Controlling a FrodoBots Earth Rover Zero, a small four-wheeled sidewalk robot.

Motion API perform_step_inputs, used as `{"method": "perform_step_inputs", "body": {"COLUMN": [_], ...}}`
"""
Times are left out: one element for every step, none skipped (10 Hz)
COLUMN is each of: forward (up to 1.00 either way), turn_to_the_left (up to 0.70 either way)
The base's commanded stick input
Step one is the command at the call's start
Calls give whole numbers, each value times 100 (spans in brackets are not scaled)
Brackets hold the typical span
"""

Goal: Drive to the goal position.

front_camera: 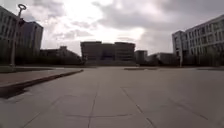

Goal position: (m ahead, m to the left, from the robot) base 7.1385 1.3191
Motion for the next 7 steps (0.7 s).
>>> {"method": "perform_step_inputs", "body": {"forward": [100,100,100,100,100,100,100], "turn_to_the_left": [0,0,0,0,0,0,0]}}
